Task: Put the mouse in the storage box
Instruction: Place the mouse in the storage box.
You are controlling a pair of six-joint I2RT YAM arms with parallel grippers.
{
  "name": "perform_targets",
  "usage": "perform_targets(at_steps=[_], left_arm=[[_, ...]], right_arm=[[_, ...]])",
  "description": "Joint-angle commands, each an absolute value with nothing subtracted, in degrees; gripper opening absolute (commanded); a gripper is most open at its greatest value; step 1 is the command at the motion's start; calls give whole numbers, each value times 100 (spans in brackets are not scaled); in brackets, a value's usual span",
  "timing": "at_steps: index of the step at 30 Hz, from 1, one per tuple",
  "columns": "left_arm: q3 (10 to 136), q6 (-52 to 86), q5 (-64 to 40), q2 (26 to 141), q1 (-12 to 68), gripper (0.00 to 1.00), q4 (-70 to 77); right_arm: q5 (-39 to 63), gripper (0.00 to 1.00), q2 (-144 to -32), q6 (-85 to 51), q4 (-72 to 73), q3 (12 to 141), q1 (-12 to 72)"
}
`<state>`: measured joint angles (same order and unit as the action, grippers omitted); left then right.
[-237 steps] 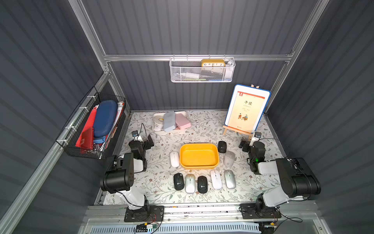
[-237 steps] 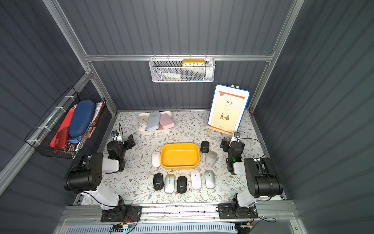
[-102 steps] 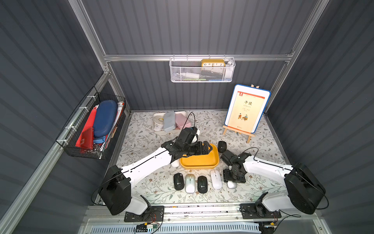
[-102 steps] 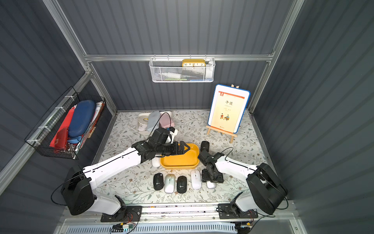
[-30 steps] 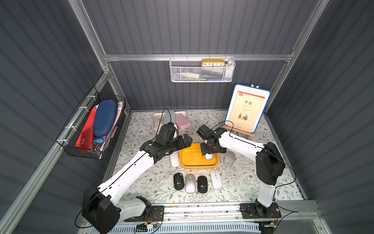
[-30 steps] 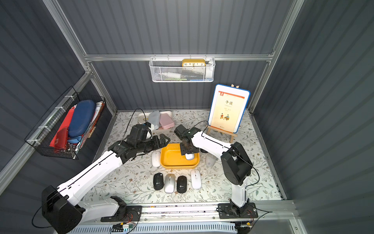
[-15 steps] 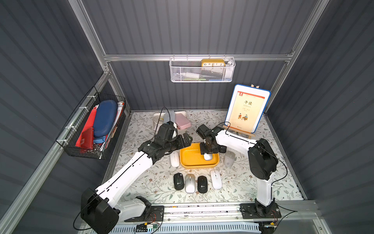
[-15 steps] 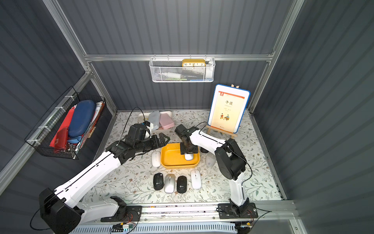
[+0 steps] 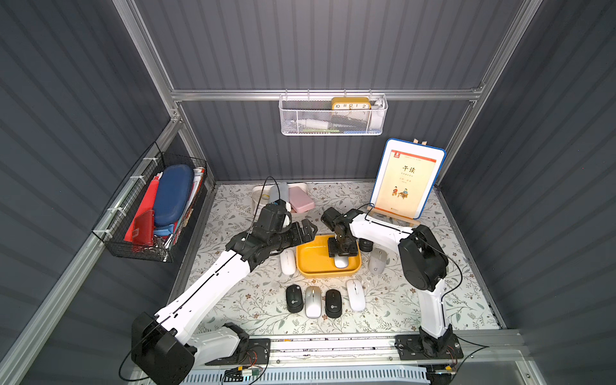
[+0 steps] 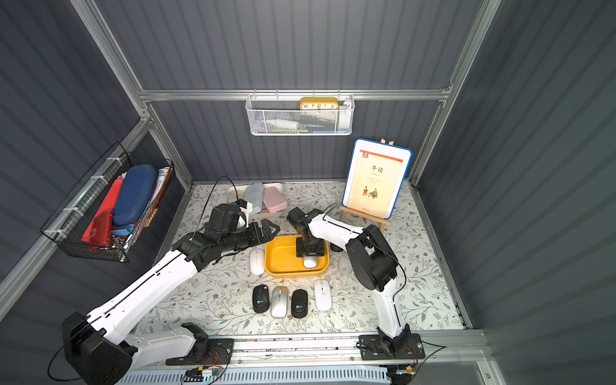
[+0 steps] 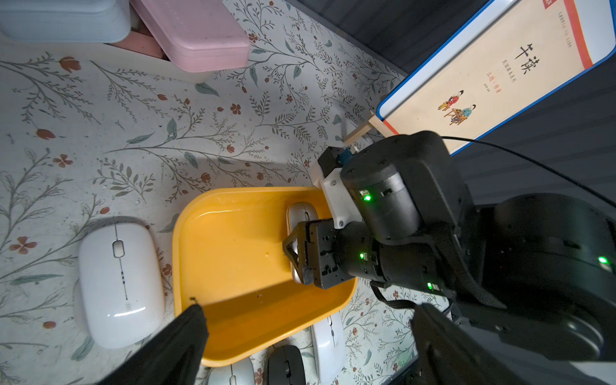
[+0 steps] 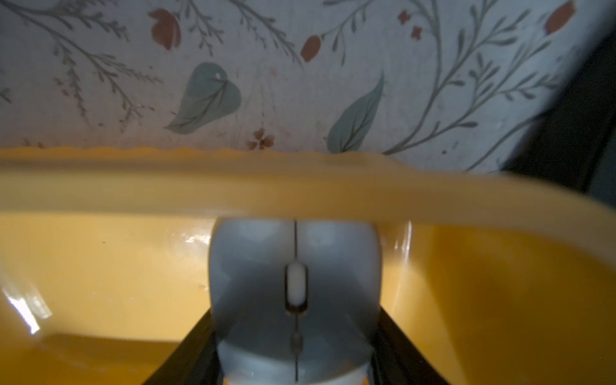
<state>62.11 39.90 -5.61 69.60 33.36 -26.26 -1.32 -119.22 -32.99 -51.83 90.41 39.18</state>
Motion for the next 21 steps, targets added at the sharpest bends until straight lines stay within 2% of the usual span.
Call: perform_targets(at_steps=[1,6,12,21], left_arm=[[6276,3832,-683,6855,3321,99,-2720],[6264,3836,-703,6875,3322,99,-2695],[6267,3804,-770,6847,3322,99,-2733],[6300,3814,-791,6942,3324,99,-2699]], right_arm=[[-239,52,-12079,-3377,-5482,9161,3897],[-241,56,-12196,-3340,-5443,9203,3900],[-156,68,-12194,-3287,-5438,9229,3936],[-429,78,-11674,-3269,-5475,9258,3984]])
